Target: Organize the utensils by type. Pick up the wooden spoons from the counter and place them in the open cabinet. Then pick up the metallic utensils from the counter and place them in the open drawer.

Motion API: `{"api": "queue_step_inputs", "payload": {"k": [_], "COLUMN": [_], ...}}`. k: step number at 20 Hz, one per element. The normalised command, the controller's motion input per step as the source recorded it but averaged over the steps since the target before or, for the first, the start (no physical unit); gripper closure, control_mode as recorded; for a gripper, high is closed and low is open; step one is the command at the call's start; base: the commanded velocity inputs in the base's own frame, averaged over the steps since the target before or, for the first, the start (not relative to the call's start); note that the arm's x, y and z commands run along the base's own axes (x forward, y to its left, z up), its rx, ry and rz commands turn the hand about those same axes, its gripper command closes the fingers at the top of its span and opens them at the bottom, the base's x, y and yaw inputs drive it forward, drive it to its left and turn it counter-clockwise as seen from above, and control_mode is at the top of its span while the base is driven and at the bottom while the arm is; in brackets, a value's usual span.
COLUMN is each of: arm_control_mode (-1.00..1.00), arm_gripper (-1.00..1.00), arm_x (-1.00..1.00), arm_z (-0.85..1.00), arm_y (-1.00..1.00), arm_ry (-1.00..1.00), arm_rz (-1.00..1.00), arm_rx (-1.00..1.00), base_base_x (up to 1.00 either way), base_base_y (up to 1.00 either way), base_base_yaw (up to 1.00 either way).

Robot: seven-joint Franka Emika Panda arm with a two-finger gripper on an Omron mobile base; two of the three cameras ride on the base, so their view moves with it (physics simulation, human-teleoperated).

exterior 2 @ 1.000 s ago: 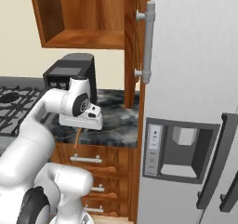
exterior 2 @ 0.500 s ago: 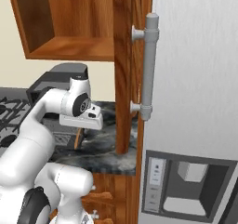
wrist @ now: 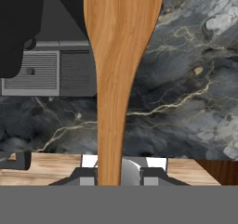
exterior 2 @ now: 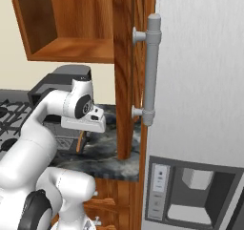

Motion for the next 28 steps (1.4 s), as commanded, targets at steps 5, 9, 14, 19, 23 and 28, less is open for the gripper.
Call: {"api": "queue_step_inputs", "payload": {"k": [5, 9, 14, 19, 23, 28], "arm_control_mode": [1.0, 1.0, 1.0, 1.0, 1.0, -1.0], "arm_gripper": [1.0, 1.0, 1.0, 1.0, 1.0, 1.0], "arm_x": [0.0, 0.0, 0.0, 0.0, 0.0, -0.16], "arm_z": [0.0, 0.0, 0.0, 0.0, 0.0, 0.15], "arm_y": [0.0, 0.0, 0.0, 0.0, 0.0, 0.0], "arm_ry": [0.0, 0.0, 0.0, 0.0, 0.0, -0.08], "arm_rz": [0.0, 0.0, 0.0, 0.0, 0.0, 0.09], "arm_rx": [0.0, 0.0, 0.0, 0.0, 0.0, 0.0], "base_base_x": [0.23, 0.0, 0.0, 0.0, 0.0, 0.0], "base_base_y": [0.03, 0.0, 0.0, 0.0, 0.0, 0.0], "base_base_yaw": [0.0, 0.0, 0.0, 0.0, 0.0, 0.0]}}
